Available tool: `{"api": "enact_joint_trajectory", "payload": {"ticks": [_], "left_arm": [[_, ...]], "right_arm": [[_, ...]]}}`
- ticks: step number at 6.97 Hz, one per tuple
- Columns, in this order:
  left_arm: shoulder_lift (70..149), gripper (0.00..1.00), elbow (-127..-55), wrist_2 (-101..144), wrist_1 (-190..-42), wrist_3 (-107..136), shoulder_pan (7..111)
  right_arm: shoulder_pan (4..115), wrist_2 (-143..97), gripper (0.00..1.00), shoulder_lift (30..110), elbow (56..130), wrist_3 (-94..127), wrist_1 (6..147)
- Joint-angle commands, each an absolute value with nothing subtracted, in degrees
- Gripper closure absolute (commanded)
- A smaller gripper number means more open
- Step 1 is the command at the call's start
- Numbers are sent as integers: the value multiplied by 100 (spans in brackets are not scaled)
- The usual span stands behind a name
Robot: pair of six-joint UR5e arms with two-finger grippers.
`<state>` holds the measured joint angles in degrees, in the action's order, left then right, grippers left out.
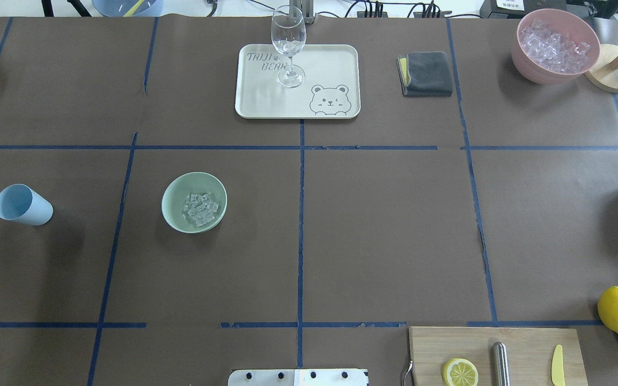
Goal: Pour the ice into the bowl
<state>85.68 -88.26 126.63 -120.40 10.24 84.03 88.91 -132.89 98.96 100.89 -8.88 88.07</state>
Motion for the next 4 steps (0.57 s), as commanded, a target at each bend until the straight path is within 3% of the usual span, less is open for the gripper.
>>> {"api": "enact_joint_trajectory", "payload": {"ticks": [1, 3, 4], "left_arm": [[8876, 0, -8921, 13068, -9851, 122, 8727], [8982, 0, -9304, 13647, -8235, -27, 8999], [8817, 0, -9760, 13693, -8174, -26, 9183]], "right_arm": [[8895, -13298, 0, 9896, 10107, -879, 8807], [8886, -13307, 0, 9896, 10134, -827, 8807], [8886, -13411, 0, 9896, 10195, -809, 8807]]}}
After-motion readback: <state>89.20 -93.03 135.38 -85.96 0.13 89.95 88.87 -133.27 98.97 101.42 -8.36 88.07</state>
